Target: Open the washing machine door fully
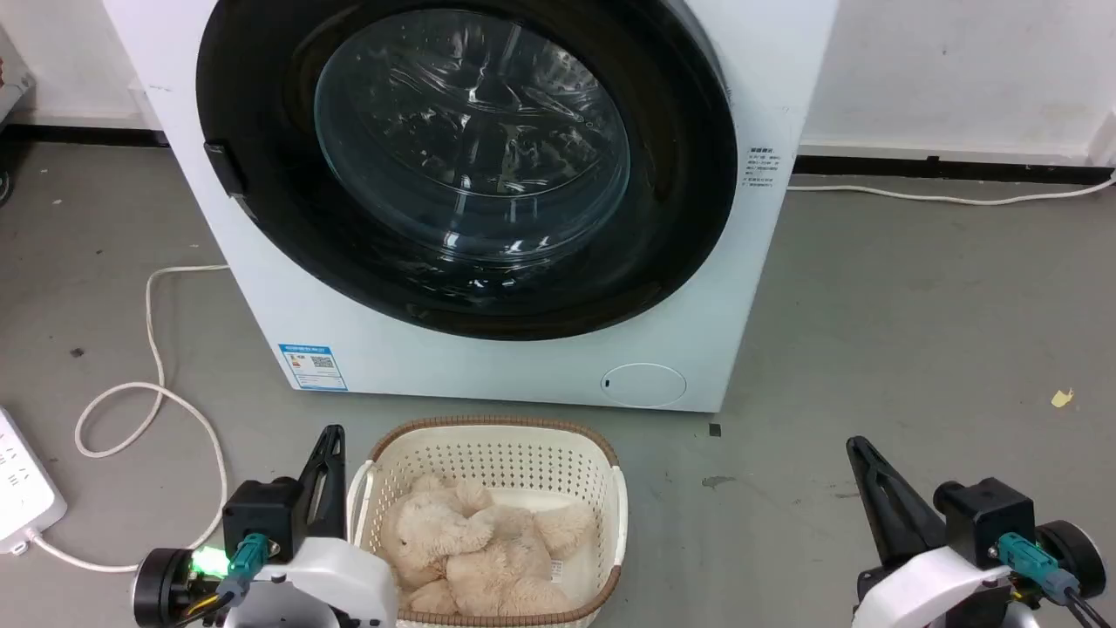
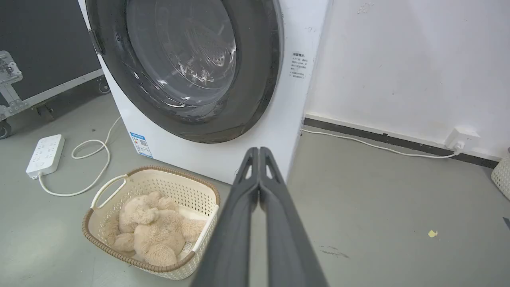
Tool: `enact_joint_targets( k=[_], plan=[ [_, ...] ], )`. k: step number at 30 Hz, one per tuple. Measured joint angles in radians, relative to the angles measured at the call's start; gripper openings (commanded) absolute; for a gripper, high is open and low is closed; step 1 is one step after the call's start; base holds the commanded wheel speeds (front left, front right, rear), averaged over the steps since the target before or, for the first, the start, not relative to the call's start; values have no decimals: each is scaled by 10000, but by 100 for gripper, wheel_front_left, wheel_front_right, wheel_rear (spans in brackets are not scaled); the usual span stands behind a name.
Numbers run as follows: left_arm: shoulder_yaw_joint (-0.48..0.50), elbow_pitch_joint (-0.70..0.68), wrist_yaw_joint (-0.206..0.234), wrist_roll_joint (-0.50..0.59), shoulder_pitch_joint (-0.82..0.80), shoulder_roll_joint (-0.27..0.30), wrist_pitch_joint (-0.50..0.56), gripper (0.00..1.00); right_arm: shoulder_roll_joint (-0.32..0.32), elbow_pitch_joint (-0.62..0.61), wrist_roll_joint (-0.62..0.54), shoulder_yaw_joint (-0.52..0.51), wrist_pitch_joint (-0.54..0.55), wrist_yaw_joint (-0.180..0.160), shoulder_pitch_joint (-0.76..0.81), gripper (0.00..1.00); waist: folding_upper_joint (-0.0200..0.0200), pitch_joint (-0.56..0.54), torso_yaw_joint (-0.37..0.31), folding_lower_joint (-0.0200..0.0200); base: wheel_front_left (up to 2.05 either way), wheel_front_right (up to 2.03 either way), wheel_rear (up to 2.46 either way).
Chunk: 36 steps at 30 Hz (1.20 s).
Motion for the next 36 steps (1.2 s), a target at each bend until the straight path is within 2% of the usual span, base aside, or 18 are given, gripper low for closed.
enact_joint_targets(
  k=[32, 33, 36],
  plan=[
    [0, 0, 0, 0, 0, 0, 0, 0, 0, 0, 0, 0, 0, 0, 0, 0, 0, 0, 0, 0, 0, 0, 0],
    [-6, 0, 0, 2, 1, 0, 0, 100, 0, 0, 0, -4, 0, 0, 0, 100, 0, 0, 0, 1, 0, 0, 0],
    [-8, 6, -2, 0, -2, 0, 0, 100, 0, -2, 6, 2, 0, 0, 6, 100, 0, 0, 0, 1, 0, 0, 0]
  ],
)
